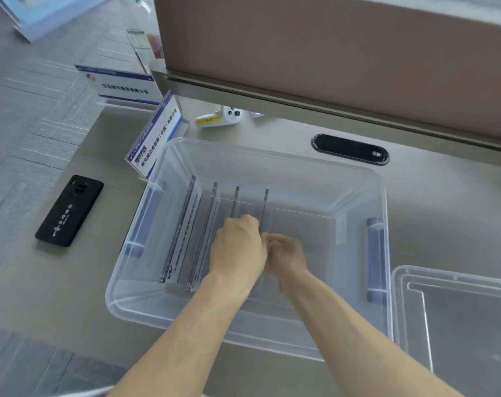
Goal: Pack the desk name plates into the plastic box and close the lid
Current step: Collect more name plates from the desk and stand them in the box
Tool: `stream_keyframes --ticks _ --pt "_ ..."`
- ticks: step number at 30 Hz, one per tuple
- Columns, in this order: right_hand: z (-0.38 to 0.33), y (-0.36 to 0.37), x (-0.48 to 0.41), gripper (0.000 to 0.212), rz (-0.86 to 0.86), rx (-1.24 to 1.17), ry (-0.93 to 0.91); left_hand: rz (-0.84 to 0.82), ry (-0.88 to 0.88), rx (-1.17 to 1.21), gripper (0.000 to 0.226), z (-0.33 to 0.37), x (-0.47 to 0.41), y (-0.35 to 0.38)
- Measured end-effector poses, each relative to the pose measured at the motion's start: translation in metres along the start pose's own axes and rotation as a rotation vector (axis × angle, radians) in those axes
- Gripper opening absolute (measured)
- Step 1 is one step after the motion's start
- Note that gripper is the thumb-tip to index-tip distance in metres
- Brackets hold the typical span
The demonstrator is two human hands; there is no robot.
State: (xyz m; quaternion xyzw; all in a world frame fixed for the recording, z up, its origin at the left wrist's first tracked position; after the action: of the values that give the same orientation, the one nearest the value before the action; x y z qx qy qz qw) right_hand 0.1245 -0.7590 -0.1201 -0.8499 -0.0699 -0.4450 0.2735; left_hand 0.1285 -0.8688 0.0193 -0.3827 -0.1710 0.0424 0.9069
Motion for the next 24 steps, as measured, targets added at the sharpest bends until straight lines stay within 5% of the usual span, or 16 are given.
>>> stream_keyframes --ticks 6,11,19,24 --pt "-0.003 0.016 0.007 0.025 -0.012 -0.039 -0.018 0.014 -0.007 -0.085 0.03 -0.005 -0.003 -0.008" --pt "0.002 0.017 0.001 0.059 0.018 -0.057 -0.03 0.003 -0.004 -0.107 0.029 -0.004 -0.002 -0.008" --pt "-0.01 0.011 0.018 0.017 -0.009 0.008 -0.088 0.005 0.001 -0.137 0.024 -0.001 0.0 -0.011" --pt "-0.036 -0.013 0.067 0.034 0.092 -0.095 -0.219 0.006 0.014 -0.082 0.036 0.019 0.009 -0.039"
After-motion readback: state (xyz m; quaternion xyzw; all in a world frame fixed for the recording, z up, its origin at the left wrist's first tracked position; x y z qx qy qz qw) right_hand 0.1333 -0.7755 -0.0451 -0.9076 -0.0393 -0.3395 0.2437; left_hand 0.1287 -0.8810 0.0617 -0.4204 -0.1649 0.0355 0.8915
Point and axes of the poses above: each hand's wrist, its own x-axis away from the middle knuckle, its own y-axis out of the palm, z = x × y, the point moved 4 cm from there along -x, towards the middle knuckle, and after that the axes turned 15 degrees about x, right-handed, at the moved point
